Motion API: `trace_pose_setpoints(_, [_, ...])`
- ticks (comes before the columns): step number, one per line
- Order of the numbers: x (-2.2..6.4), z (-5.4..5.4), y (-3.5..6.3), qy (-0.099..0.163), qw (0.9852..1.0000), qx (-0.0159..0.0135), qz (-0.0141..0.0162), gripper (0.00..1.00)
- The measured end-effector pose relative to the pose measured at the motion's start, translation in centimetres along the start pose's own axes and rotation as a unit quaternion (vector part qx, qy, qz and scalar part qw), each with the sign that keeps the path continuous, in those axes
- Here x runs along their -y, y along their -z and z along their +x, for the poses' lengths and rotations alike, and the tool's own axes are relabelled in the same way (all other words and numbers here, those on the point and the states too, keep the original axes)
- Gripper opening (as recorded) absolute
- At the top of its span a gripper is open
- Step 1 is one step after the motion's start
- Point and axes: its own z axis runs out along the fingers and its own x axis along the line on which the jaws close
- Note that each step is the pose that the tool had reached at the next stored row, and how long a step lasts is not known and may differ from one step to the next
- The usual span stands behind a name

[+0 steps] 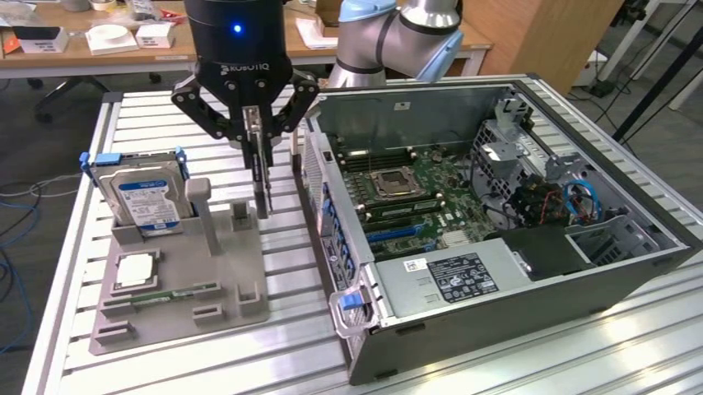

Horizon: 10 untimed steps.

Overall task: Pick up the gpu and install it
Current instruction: 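Pick up the gpu and move the gpu toward the slot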

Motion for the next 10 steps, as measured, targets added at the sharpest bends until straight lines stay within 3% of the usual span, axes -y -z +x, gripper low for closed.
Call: trace_pose_setpoints(10, [-0.01,-0.01,-0.01,0.000,1.0000,0.0001,0.0000,0.26])
